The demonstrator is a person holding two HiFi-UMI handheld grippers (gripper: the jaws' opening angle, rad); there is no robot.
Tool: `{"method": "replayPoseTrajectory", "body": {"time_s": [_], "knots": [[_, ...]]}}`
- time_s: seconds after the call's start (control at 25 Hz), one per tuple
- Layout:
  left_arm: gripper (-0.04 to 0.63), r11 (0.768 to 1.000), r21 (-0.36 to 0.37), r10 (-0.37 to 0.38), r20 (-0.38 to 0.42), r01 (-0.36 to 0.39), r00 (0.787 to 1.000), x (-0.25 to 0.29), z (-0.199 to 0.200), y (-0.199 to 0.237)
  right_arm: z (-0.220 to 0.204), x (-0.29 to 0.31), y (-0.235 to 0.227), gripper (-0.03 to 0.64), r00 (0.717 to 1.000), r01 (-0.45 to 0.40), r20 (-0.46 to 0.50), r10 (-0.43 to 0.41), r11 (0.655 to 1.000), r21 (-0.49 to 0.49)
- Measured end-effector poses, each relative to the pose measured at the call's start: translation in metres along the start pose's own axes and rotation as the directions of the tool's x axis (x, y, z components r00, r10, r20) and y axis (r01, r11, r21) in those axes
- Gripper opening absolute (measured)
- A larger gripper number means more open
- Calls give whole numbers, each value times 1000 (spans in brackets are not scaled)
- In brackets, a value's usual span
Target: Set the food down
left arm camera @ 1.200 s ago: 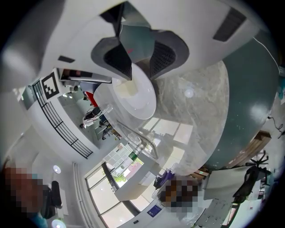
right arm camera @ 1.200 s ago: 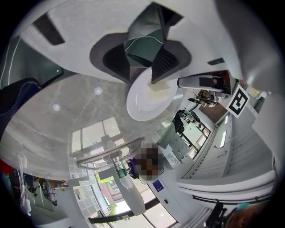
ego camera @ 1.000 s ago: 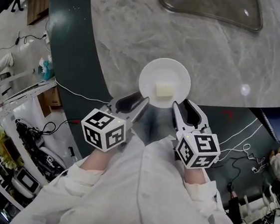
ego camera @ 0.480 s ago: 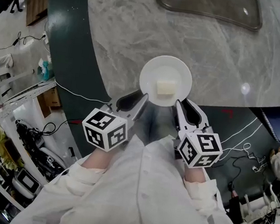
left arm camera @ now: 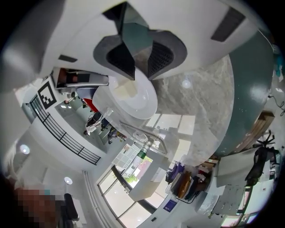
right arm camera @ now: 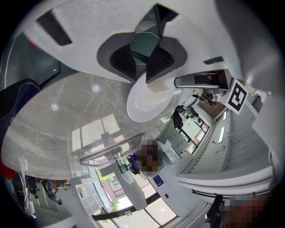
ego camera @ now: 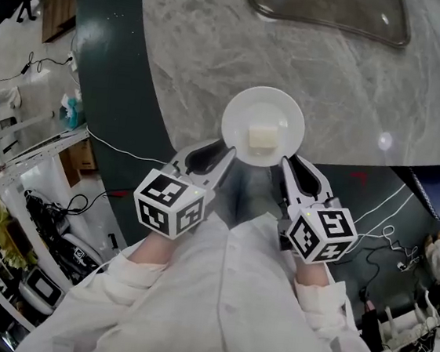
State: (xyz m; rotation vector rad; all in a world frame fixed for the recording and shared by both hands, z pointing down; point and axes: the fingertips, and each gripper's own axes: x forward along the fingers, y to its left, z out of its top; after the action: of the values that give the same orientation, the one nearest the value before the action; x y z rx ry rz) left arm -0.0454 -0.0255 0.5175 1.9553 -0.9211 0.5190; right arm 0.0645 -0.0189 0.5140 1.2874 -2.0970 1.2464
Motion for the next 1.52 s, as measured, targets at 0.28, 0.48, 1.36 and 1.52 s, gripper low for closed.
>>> {"method": "replayPoseTrajectory", "body": {"time_s": [0.28, 0.48, 1.36, 1.52], "knots": [[86, 999, 41, -20, 35, 18, 999, -14, 11, -4, 6, -7, 11, 57, 1000, -3, 31, 3, 1000, 3], [86, 997, 64, -43, 61, 39, 997, -26, 20, -6, 14, -15, 24, 57, 997, 7, 72, -6, 1000, -6], [86, 962, 235, -161, 72, 140, 984, -37, 62, -24, 43, -36, 35, 55, 973, 65, 220, -69, 997, 29], [86, 960, 243, -161, 80, 137, 984, -29, 78, -28, 63, -34, 26, 55, 970, 58, 235, -60, 998, 18]]}}
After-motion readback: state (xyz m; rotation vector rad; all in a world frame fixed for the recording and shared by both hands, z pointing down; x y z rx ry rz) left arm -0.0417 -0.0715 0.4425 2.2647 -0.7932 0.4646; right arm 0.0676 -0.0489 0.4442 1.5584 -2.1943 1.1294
